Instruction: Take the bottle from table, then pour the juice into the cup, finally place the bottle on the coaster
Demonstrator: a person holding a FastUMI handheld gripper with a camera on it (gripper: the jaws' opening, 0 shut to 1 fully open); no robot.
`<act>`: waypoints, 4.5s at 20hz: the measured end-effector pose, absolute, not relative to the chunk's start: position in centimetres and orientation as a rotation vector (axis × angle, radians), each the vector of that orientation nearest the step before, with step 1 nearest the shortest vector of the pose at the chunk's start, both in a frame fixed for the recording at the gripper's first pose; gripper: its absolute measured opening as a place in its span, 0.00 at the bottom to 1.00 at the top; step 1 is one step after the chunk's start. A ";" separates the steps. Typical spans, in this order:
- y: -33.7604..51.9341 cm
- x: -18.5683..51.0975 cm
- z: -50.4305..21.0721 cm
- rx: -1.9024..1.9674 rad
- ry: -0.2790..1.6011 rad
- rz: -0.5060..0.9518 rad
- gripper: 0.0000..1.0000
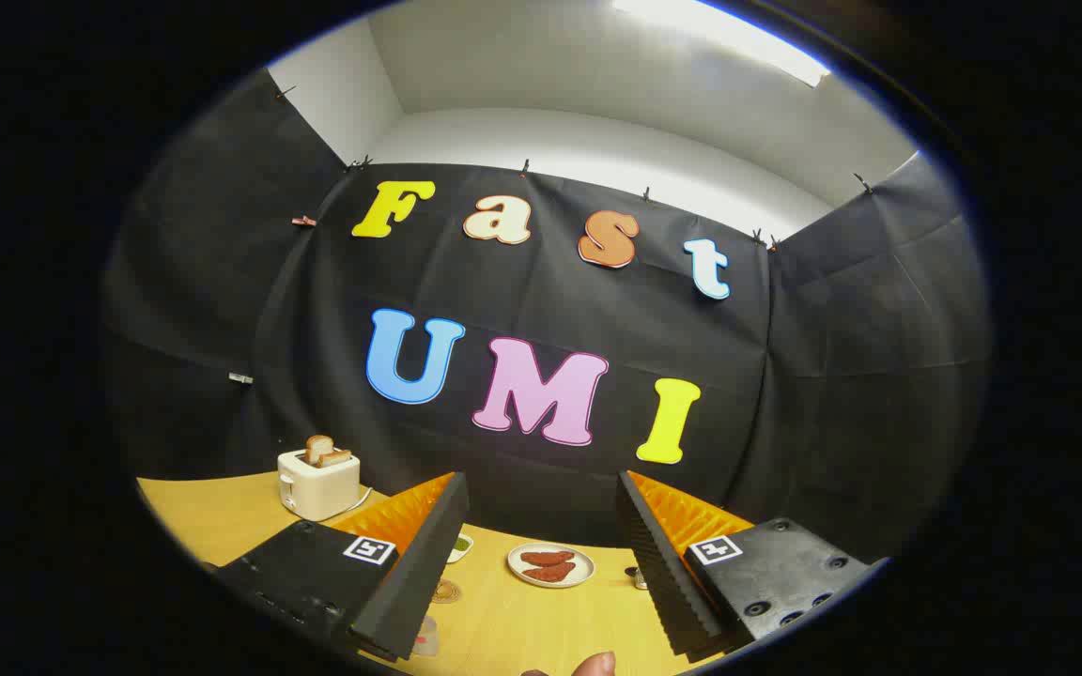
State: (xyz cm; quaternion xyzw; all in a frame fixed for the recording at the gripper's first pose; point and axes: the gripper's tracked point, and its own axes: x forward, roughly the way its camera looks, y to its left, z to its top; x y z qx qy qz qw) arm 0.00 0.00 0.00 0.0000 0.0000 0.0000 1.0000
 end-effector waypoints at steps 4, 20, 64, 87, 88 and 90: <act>1.1 -0.2 -0.4 0.025 0.000 0.014 0.97; 5.7 -0.8 -2.7 0.090 -0.030 0.064 0.97; 13.4 1.7 -21.6 -0.192 0.298 0.000 0.73; 22.3 2.2 -24.0 -1.095 0.309 0.239 0.72; 22.4 2.2 -24.3 -1.122 0.308 0.248 0.72; 22.6 2.3 -24.5 -1.184 0.307 0.259 0.72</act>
